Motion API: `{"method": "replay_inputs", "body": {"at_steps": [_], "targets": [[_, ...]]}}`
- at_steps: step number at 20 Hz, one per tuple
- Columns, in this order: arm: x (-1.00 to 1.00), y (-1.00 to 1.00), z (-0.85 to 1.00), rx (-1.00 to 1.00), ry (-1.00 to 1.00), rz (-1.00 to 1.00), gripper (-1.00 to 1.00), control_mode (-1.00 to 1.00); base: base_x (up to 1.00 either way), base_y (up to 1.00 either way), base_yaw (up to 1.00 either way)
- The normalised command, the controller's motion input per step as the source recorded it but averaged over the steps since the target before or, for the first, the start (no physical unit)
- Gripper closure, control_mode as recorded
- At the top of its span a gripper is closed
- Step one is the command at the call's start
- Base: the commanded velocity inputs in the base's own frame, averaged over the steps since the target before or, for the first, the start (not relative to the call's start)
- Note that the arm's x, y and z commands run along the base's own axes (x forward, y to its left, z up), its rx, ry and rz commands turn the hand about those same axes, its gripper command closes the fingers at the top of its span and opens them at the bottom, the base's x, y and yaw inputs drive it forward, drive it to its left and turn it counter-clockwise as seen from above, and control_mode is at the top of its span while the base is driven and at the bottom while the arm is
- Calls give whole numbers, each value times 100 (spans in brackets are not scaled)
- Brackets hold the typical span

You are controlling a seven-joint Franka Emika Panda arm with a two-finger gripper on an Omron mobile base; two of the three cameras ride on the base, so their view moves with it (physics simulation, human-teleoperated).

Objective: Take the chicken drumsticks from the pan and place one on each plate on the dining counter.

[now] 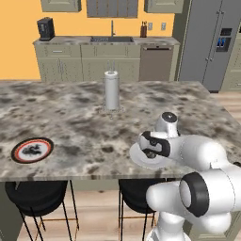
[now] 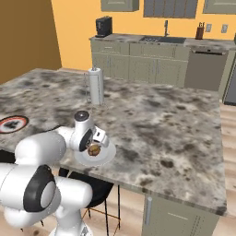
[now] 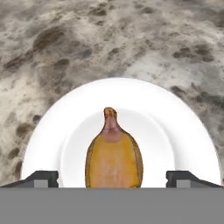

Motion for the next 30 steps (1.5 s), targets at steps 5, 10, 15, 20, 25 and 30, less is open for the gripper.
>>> {"method": "replay_inputs", "body": {"at_steps": [5,10,15,20,25,30], "targets": [[-73,-4,53,0,3,0,-100,-100,0,0,0],[-93,-5,43,0,4,0,-100,-100,0,0,0],[-94,0,33,-6,1,0,-100,-100,0,0,0],[-83,0,37,-5,4,0,-100,-100,0,0,0],[-67,0,39,-1,8,11,-100,-100,0,0,0],[-32,-1,0,-2,0,4,-100,-100,0,0,0]]}}
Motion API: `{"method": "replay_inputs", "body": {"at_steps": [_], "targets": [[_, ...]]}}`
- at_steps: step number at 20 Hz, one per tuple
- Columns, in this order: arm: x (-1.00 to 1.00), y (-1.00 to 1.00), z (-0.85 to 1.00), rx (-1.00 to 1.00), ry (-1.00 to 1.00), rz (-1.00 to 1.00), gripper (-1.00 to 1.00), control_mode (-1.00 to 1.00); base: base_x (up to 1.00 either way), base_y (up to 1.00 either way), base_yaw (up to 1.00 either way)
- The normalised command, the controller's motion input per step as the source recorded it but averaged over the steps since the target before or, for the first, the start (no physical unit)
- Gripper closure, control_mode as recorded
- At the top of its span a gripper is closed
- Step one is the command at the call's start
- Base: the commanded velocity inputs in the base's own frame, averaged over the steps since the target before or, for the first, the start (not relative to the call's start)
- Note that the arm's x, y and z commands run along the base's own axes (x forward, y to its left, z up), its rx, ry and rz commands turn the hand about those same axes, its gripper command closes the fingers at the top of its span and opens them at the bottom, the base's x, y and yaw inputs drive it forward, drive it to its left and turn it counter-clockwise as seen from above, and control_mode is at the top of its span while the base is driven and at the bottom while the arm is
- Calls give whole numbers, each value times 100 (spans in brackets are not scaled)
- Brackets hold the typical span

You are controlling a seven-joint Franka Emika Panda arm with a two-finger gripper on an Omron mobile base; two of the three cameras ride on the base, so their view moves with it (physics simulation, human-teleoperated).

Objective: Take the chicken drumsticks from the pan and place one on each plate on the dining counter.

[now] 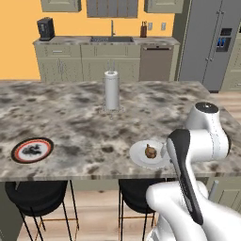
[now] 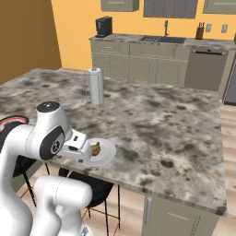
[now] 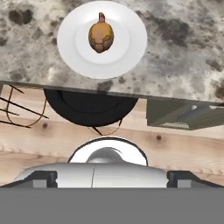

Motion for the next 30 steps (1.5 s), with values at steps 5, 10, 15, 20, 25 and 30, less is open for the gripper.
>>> {"method": "replay_inputs", "body": {"at_steps": [5,10,15,20,25,30], "targets": [[-6,0,-1,0,0,0,-100,-100,0,0,0],[0,0,0,0,0,0,-100,100,-77,-22,-3],[0,0,0,0,0,0,-100,100,-56,-57,-34],[0,0,0,0,0,0,-100,100,-6,-89,-32],[0,0,0,0,0,0,-100,100,-5,-94,-33],[0,0,0,0,0,0,-100,100,0,-83,-42]]}}
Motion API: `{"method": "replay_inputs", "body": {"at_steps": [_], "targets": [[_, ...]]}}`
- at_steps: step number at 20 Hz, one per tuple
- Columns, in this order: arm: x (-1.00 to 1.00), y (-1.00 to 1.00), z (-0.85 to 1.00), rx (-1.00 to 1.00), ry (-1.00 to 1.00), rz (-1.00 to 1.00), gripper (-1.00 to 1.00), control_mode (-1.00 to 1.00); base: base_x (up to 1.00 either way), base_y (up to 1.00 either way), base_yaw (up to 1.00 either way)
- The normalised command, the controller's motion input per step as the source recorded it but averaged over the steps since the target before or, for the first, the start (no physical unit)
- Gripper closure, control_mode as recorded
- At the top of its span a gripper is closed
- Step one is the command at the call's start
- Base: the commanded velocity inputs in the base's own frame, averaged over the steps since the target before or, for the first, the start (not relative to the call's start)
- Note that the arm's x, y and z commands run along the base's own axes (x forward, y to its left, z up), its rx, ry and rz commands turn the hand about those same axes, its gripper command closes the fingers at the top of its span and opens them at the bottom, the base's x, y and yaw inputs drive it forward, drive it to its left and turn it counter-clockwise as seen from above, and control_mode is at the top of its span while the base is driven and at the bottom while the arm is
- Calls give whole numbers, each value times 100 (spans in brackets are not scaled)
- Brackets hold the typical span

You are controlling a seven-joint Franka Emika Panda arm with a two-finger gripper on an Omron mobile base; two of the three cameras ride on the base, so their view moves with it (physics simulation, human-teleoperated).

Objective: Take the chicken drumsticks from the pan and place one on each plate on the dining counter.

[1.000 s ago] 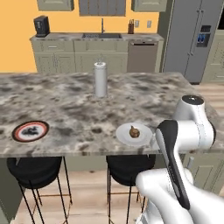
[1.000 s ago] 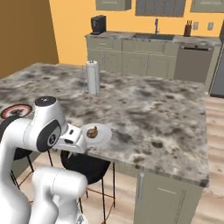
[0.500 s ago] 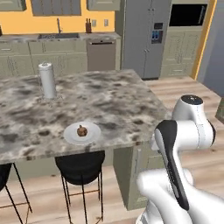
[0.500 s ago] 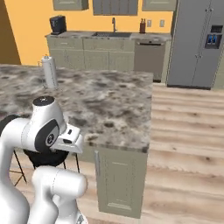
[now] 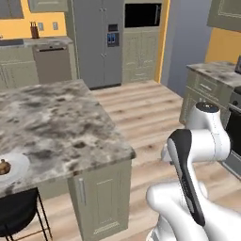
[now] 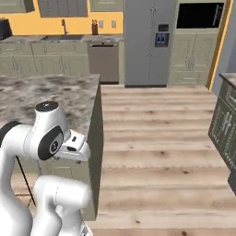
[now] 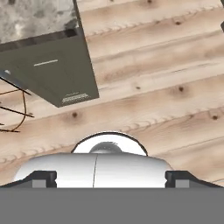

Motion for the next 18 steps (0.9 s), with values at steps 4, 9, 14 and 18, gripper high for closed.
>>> {"method": "replay_inputs", "body": {"at_steps": [4,9,14,18], "targets": [[0,0,0,0,0,0,-100,100,0,-79,-49],[0,0,0,0,0,0,-100,100,5,-60,-60],[0,0,0,0,0,0,-100,100,34,-19,-68],[0,0,0,0,0,0,-100,100,70,11,-57]]}}
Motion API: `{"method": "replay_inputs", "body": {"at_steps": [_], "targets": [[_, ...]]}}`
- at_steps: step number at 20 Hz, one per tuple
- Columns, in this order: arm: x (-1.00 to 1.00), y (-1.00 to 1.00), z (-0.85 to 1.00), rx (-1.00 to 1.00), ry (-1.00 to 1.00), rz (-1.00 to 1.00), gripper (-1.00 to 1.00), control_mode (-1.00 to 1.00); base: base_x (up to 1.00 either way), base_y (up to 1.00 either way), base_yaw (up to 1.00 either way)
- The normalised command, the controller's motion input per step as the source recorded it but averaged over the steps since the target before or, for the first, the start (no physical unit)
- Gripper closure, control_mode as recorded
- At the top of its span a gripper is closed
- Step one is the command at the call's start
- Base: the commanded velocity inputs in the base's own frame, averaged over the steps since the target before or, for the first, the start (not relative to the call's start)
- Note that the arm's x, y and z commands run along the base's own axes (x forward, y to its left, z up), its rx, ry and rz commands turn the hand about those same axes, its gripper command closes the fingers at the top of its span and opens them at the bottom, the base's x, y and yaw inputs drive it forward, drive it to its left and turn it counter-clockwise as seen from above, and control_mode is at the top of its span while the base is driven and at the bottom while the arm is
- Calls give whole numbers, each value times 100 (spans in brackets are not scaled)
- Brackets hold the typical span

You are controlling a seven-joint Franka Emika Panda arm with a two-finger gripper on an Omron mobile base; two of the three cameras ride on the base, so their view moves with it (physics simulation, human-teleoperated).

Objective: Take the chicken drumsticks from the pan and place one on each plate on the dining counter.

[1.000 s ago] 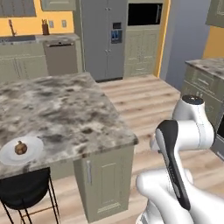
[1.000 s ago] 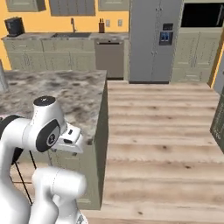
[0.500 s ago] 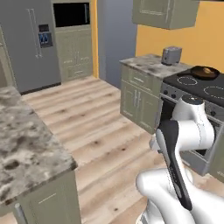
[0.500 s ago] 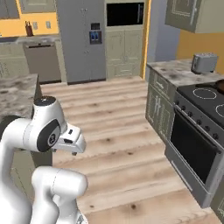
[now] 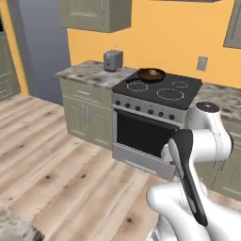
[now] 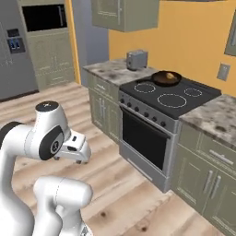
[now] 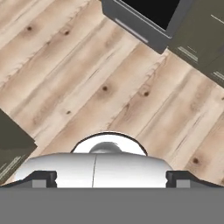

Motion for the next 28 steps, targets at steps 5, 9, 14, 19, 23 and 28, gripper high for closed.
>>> {"method": "replay_inputs", "body": {"at_steps": [5,9,14,19,23,28], "targets": [[0,0,0,0,0,0,-100,100,84,27,-47],[0,0,0,0,0,0,-100,100,86,32,-51],[0,0,0,0,0,0,-100,100,97,43,-35],[0,0,0,0,0,0,-100,100,100,34,-4],[0,0,0,0,0,0,-100,100,100,23,7],[0,0,0,0,0,0,-100,100,92,39,-35]]}}
